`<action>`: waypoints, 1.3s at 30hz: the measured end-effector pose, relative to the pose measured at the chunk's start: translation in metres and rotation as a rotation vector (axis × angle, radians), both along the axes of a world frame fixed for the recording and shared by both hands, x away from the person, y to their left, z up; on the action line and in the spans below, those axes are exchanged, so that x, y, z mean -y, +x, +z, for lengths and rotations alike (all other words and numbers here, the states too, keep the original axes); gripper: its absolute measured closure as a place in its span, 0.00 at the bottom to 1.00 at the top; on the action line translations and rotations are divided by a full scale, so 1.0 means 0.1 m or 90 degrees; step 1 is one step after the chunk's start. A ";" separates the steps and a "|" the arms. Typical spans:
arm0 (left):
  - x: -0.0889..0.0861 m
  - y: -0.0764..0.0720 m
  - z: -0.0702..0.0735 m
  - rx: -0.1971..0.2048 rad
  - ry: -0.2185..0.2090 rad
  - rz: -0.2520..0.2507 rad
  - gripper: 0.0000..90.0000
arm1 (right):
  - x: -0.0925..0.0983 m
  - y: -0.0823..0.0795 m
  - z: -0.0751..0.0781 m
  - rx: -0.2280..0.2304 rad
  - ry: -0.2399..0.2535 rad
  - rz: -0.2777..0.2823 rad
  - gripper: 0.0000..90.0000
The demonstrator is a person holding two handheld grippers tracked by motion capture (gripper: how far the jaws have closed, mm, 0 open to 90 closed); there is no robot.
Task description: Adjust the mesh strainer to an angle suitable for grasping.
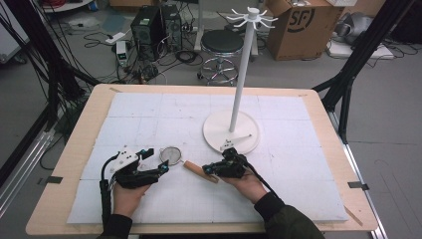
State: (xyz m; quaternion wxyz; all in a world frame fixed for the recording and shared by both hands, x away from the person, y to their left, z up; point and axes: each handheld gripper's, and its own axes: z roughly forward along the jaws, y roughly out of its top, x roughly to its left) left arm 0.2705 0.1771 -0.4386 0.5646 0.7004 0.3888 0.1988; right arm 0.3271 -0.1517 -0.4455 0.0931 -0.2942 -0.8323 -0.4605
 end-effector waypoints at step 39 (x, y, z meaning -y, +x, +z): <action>-0.01 0.00 0.00 0.001 0.008 0.007 0.30 | 0.20 0.15 0.01 -0.011 -0.015 -0.111 1.00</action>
